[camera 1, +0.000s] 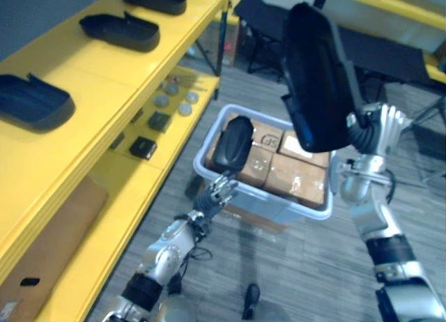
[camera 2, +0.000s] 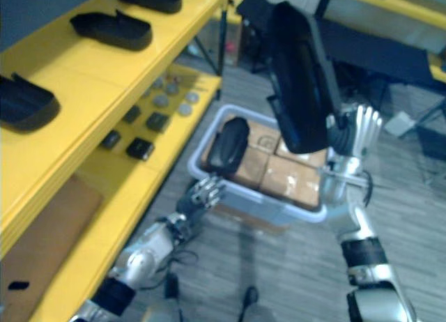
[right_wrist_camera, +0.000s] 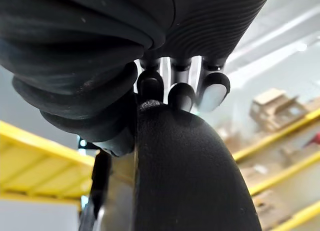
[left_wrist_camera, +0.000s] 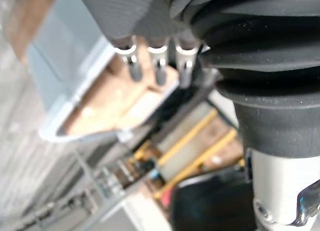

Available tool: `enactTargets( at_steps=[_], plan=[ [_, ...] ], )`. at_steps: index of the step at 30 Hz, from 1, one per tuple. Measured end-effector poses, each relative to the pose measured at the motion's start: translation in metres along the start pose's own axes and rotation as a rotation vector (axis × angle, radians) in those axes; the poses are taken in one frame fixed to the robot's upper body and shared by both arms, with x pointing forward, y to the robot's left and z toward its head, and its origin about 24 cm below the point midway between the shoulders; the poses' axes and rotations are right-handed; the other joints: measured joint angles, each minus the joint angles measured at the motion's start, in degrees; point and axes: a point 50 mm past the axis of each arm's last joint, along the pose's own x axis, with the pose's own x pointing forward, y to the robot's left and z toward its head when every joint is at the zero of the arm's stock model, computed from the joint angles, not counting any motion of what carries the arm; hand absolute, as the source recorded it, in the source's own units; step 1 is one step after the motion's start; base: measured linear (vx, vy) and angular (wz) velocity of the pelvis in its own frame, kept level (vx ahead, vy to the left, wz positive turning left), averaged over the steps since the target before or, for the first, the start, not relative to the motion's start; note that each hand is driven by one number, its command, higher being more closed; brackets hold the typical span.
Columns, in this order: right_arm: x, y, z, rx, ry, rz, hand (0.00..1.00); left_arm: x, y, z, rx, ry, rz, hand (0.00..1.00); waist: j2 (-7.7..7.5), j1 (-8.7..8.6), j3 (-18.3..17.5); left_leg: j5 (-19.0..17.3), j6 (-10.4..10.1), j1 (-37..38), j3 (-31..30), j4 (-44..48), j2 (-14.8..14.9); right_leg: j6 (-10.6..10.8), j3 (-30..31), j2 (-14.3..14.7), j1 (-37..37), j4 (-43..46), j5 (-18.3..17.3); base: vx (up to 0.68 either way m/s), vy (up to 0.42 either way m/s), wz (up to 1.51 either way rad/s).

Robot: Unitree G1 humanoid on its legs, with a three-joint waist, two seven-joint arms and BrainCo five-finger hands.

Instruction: Walk over and take plastic housings, then place them on the shelf

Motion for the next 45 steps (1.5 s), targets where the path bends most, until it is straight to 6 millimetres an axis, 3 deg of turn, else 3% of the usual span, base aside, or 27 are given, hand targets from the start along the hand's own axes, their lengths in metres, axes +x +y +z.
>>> enactTargets(
  at_steps=[8,14,22,27,33,40,41,45],
  plan=[
    [-0.024,0.017,0.024,0.117,-0.125,0.112,1.0,0.007,0.01,-0.016,-0.063,0.027,0.115,0.0,0.5,-0.96,-1.58,-0.26,-0.07,2.25,1.23,-0.06,0.12,0.06,1.23,0.02,1.26,-0.1,0.06,-0.04,-0.01,-0.09],
    [-0.054,0.03,0.038,0.218,-0.13,0.218,1.0,0.003,0.034,-0.015,0.007,-0.046,0.316,0.0,0.5,-1.09,-2.58,-0.22,-0.1,2.23,1.15,-0.06,-0.04,0.3,1.32,-0.16,1.41,-0.49,0.36,-0.02,-0.003,0.0],
    [-0.076,0.043,0.055,0.29,-0.156,0.288,1.0,0.006,0.033,-0.008,0.047,-0.17,0.398,0.0,0.59,-1.15,-3.79,-0.21,-0.07,2.32,1.02,-0.06,-0.21,0.32,1.23,-0.19,2.13,-1.59,1.0,0.0,0.0,0.0],
    [-0.089,0.05,0.061,0.331,-0.146,0.33,1.0,0.012,0.03,-0.004,-0.012,-0.195,0.364,0.0,0.48,-1.26,-4.11,-0.21,-0.07,2.42,1.03,-0.07,-0.22,0.31,1.28,-0.18,2.17,-1.59,1.0,0.0,0.0,0.0],
    [-0.114,0.064,0.06,0.322,-0.122,0.437,1.0,0.019,0.014,-0.012,-0.199,-0.182,0.18,0.0,0.7,-1.35,-4.68,-0.22,-0.07,2.48,1.0,-0.08,-0.24,0.23,1.34,-0.21,2.17,-1.66,1.06,0.0,0.0,0.0],
    [-0.115,0.065,0.063,0.336,-0.115,0.423,1.0,0.021,0.007,-0.018,-0.313,-0.154,0.098,0.0,1.31,-1.39,-5.25,-0.22,-0.07,2.46,0.84,-0.07,-0.23,0.24,1.24,-0.25,2.31,-1.94,1.06,0.0,-0.001,0.01],
    [-0.115,0.065,0.063,0.337,-0.113,0.418,1.0,0.021,0.006,-0.019,-0.312,-0.149,0.095,1.0,1.29,-1.38,-5.26,-0.22,-0.07,2.46,0.73,-0.07,-0.23,0.24,1.16,-0.27,2.41,-2.0,1.06,-0.01,-0.007,0.06],
    [-0.118,0.065,0.067,0.379,-0.108,0.407,1.0,0.022,0.001,-0.023,-0.295,-0.127,0.087,1.0,1.28,-1.35,-5.27,-0.23,-0.08,2.46,0.4,-0.06,-0.33,0.24,0.88,-0.59,2.73,-2.18,1.06,-0.01,0.001,0.03]
  ],
)
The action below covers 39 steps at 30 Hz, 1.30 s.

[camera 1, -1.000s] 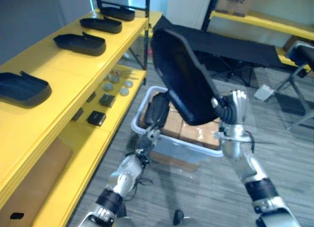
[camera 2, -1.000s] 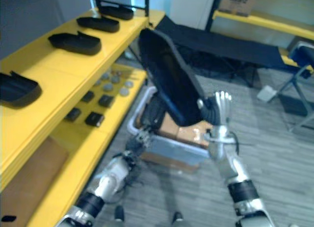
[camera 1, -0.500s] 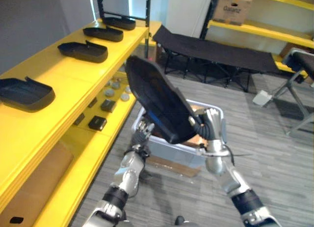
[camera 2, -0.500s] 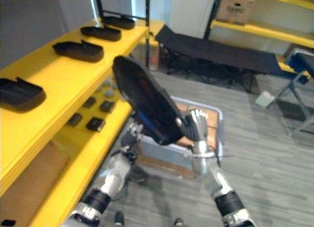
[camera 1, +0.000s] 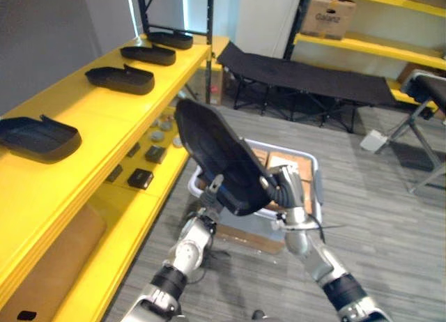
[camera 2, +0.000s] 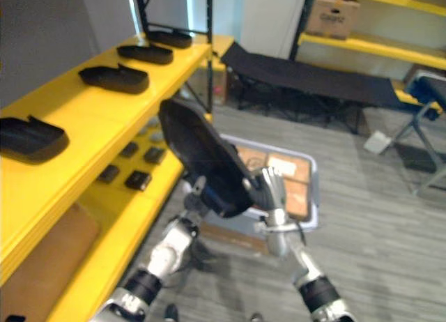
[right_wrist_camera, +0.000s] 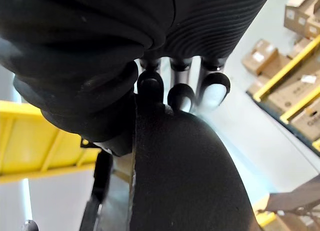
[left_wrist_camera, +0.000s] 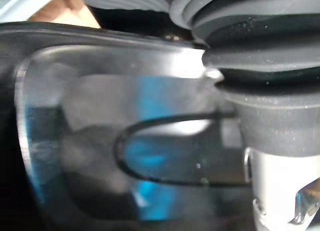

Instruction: Walk over and take plastic housings, then place them on the shelf

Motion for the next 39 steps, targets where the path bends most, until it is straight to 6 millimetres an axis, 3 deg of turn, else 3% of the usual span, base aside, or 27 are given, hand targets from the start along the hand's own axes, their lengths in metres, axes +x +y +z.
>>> enactTargets(
  at_steps=[23,24,27,30,34,39],
  plan=[
    [-0.011,0.016,0.023,0.236,0.046,0.019,1.0,-0.011,0.003,0.019,0.045,-0.227,0.148,1.0,-0.47,-0.24,-0.33,-0.26,-0.31,-0.08,-0.2,0.01,0.07,-0.1,-0.2,0.36,0.28,-1.17,0.07,0.0,0.0,0.0],
    [-0.012,0.016,0.024,0.24,0.046,0.02,0.0,-0.012,0.004,0.019,0.046,-0.229,0.146,1.0,-0.58,-0.24,-0.4,-0.28,-0.34,-0.08,-0.19,0.01,0.08,-0.08,-0.2,0.35,0.27,-1.44,0.04,0.0,0.0,0.0],
    [-0.016,0.016,0.027,0.268,0.032,0.02,0.0,-0.013,0.004,0.022,0.042,-0.242,0.144,1.0,-0.74,-0.24,-0.51,-0.39,-0.45,-0.08,-0.1,0.0,0.1,-0.04,-0.17,0.33,0.25,-1.58,0.01,0.0,0.0,0.0],
    [-0.033,0.021,0.029,0.31,0.057,0.089,0.0,-0.015,0.001,0.04,0.013,-0.351,0.135,1.0,-1.06,-0.26,-0.72,-0.46,-0.49,-0.08,0.02,0.01,0.11,-0.07,-0.12,0.33,0.22,-1.68,0.0,0.0,0.0,0.0],
    [-0.056,0.045,0.039,0.366,0.106,0.288,0.0,-0.017,-0.027,0.055,0.076,-0.469,0.038,1.0,-1.14,-0.16,-0.78,-0.53,-0.41,-0.14,0.0,0.0,0.12,-0.11,-0.14,0.33,0.24,-1.8,-0.02,0.0,0.0,0.0],
    [-0.054,0.047,0.038,0.508,0.187,0.322,0.0,-0.018,-0.026,0.057,0.138,-0.487,0.079,1.0,-1.12,-0.23,-0.81,-0.54,-0.36,-0.15,0.07,0.0,-0.15,-0.11,-0.15,0.51,0.18,-1.66,-0.02,0.0,0.0,0.0]
  ],
)
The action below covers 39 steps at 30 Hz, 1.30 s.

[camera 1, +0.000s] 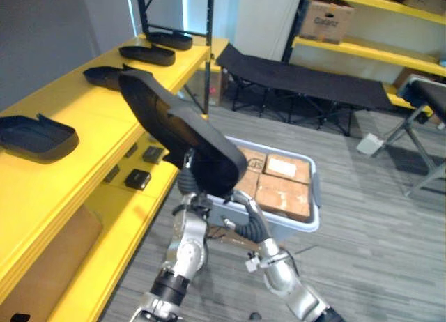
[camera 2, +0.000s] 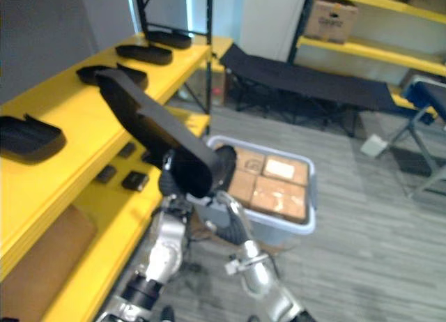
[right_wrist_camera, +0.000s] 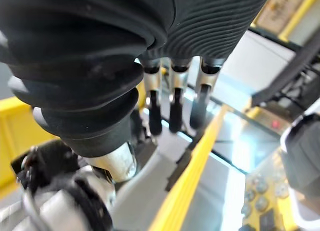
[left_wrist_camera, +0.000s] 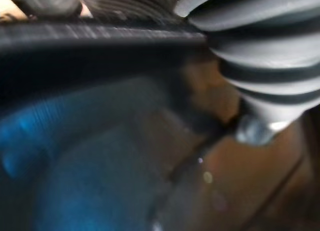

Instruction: Walk over and take plastic housings, then place them on the shelf

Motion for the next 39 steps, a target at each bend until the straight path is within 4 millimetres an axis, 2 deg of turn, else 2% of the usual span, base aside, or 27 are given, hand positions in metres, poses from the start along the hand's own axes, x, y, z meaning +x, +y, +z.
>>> enactTargets(
  at_steps=[3,5,9,10,13,14,18,21,23,25,29,32,35,37,39],
  plan=[
    [0.008,-0.014,0.009,0.124,-0.02,-0.016,0.0,-0.002,0.01,0.005,0.091,-0.023,0.055,1.0,0.62,-0.01,-0.39,0.17,0.23,0.02,0.12,0.01,-0.03,-0.12,0.01,0.01,-0.04,0.28,0.09,0.0,0.0,0.0],
    [0.016,-0.032,0.022,0.221,-0.079,-0.063,0.0,-0.005,0.016,0.012,0.143,-0.053,0.099,1.0,1.17,-0.02,-0.7,0.18,0.25,0.02,0.18,0.01,-0.04,-0.17,0.0,0.01,-0.07,0.33,0.12,0.0,0.0,0.0],
    [0.03,-0.09,0.056,0.395,-0.295,-0.268,0.0,-0.013,0.026,0.043,0.34,-0.225,0.208,1.0,2.2,-0.06,-1.29,0.19,0.25,0.34,0.52,0.01,-0.02,-0.29,0.0,0.01,0.05,0.43,0.05,0.0,0.0,-0.01],
    [0.028,-0.104,0.062,0.426,-0.345,-0.326,0.0,-0.015,0.027,0.057,0.392,-0.295,0.242,1.0,2.36,-0.08,-1.38,0.18,0.24,0.56,0.67,0.01,-0.01,-0.38,0.09,-0.02,0.08,0.41,-0.02,0.0,0.0,-0.05],
    [0.017,-0.131,0.064,0.471,-0.392,-0.428,0.0,-0.02,0.03,0.087,0.485,-0.478,0.328,1.0,2.67,-0.29,-1.71,0.09,0.13,0.81,0.81,-0.01,0.0,-0.49,0.18,-0.08,0.12,0.45,-0.26,0.0,0.0,-0.02],
    [0.01,-0.14,0.061,0.492,-0.395,-0.46,0.0,-0.023,0.032,0.101,0.532,-0.559,0.375,1.0,2.86,-0.42,-1.89,-0.04,-0.03,0.8,0.86,-0.02,0.01,-0.44,0.19,-0.08,0.12,0.4,-0.31,0.0,0.0,0.0],
    [-0.018,-0.157,0.044,0.491,-0.321,-0.575,0.0,-0.035,0.038,0.129,0.645,-0.738,0.471,1.0,3.64,-1.26,-2.44,-0.34,-0.14,0.75,1.03,-0.04,0.02,-0.42,0.26,-0.07,0.12,0.11,-0.34,0.0,0.0,0.0],
    [-0.031,-0.156,0.026,0.505,-0.183,-0.584,0.0,-0.043,0.036,0.132,0.714,-0.765,0.447,1.0,4.1,-1.87,-2.88,-0.43,-0.19,0.73,1.26,-0.04,0.11,-0.42,0.4,-0.03,0.01,0.02,-0.34,0.0,-0.003,-0.03],
    [-0.047,-0.144,0.003,0.511,-0.004,-0.584,0.0,-0.054,0.03,0.126,0.738,-0.735,0.379,1.0,4.41,-2.02,-3.17,-0.73,-0.3,0.74,2.13,-0.04,0.25,-0.41,0.91,0.02,-0.35,-0.05,-0.35,0.01,-0.005,-0.13],
    [-0.06,-0.137,-0.009,0.509,0.092,-0.624,0.0,-0.064,0.025,0.119,0.763,-0.683,0.317,1.0,4.79,-1.95,-3.43,-1.0,-0.29,0.62,2.67,-0.04,0.22,-0.41,1.62,-0.01,-0.95,-0.07,-0.34,0.02,0.0,-0.17],
    [-0.068,-0.134,-0.013,0.512,0.131,-0.698,0.0,-0.075,0.03,0.105,0.829,-0.563,0.275,1.0,5.22,-2.39,-3.67,-1.11,-0.33,0.42,2.65,-0.03,0.23,-0.38,1.57,0.03,-1.06,-0.32,-0.36,0.01,0.0,-0.02],
    [-0.063,-0.134,-0.012,0.519,0.115,-0.686,0.0,-0.081,0.038,0.107,0.848,-0.539,0.322,1.0,5.25,-1.88,-3.69,-1.1,-0.34,-0.1,2.23,-0.01,0.15,-0.33,0.99,0.0,-1.03,-0.68,-0.32,0.01,-0.005,0.09],
    [-0.043,-0.122,-0.009,0.515,0.094,-0.594,0.0,-0.09,0.043,0.122,0.875,-0.588,0.4,1.0,5.24,-1.13,-3.72,-1.02,-0.37,-0.94,-0.79,0.02,-0.46,-0.09,-1.97,-0.32,0.4,-1.25,-0.15,0.03,-0.005,0.44],
    [-0.021,-0.103,-0.013,0.472,0.128,-0.482,0.0,-0.096,0.042,0.137,0.896,-0.649,0.452,1.0,5.33,1.32,-3.56,-0.68,-0.15,-1.4,-3.76,0.06,-1.22,0.22,-5.11,-0.78,1.96,-1.3,-0.21,0.02,0.003,0.65],
    [-0.009,-0.089,-0.014,0.471,0.136,-0.408,0.0,-0.104,0.043,0.147,0.931,-0.695,0.496,1.0,5.37,2.75,-3.51,-0.63,-0.1,-1.64,-5.91,0.06,-1.87,0.56,-7.5,-1.12,3.26,-1.3,-0.52,0.03,0.0,0.69]
  ],
)
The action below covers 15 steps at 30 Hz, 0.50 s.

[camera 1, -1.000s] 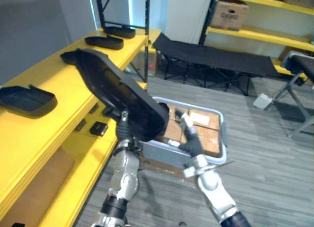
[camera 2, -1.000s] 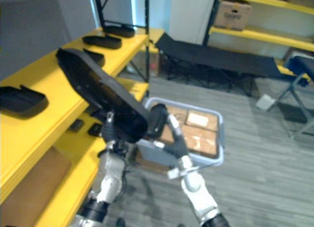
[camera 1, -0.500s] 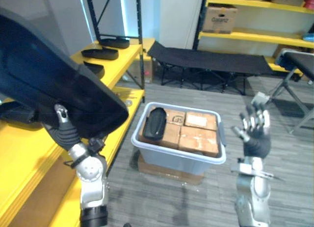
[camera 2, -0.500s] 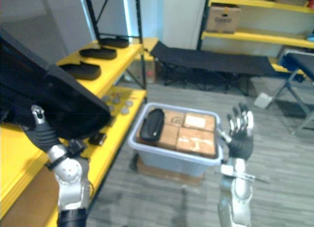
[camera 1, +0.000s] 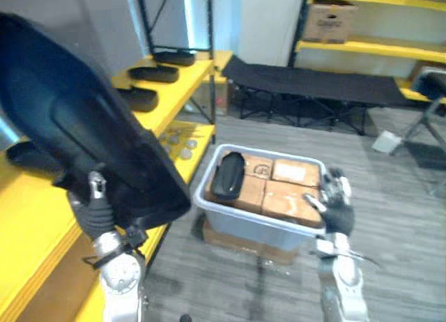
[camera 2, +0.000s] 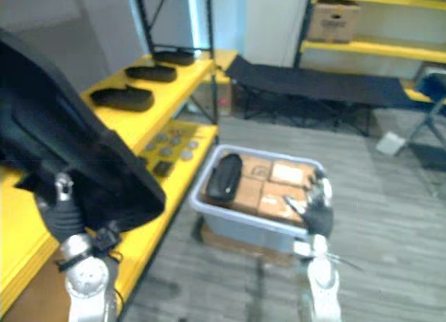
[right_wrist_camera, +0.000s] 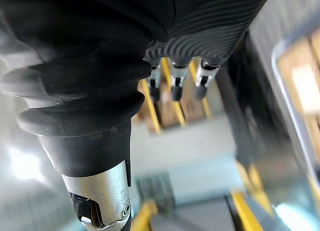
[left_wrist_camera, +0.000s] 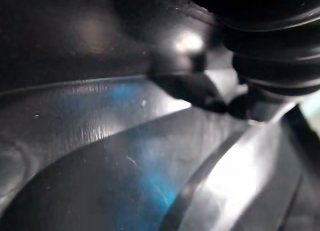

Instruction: Walk over and take plastic housings, then place them on the shelf

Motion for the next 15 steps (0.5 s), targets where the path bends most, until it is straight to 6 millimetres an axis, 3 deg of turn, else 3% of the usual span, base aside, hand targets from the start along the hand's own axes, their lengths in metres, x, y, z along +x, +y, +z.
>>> enactTargets(
  at_steps=[2,5,8,15],
  plan=[
    [0.01,0.02,-0.002,-0.007,0.009,0.071,0.0,0.003,0.02,0.009,0.061,-0.043,0.061,1.0,-0.24,2.08,0.32,0.33,0.18,-0.94,-3.38,0.0,-0.94,0.45,-3.7,-0.38,1.49,0.18,-0.87,0.05,-0.011,0.83],
    [0.019,0.025,0.003,0.015,-0.016,0.082,0.0,-0.002,0.044,0.014,0.138,-0.041,0.112,1.0,-0.59,5.42,0.8,0.76,0.62,-1.47,-6.85,0.0,-2.22,1.05,-7.28,-1.02,3.23,0.61,-1.91,0.04,-0.01,0.7],
    [0.023,0.025,0.006,0.038,-0.029,0.06,0.0,-0.01,0.064,0.012,0.154,0.007,0.164,1.0,-1.27,7.04,1.05,0.75,0.77,-1.46,-8.41,0.01,-3.13,1.06,-9.19,-1.74,3.97,1.85,-3.29,0.04,0.001,0.35],
    [0.023,0.026,0.005,0.055,-0.018,0.038,0.0,-0.018,0.075,0.01,0.15,0.055,0.175,1.0,-2.14,6.78,3.05,0.6,1.05,-1.09,-9.05,0.28,-2.81,0.63,-9.88,-2.0,3.85,5.35,-5.82,0.01,-0.013,0.08]
  ],
)
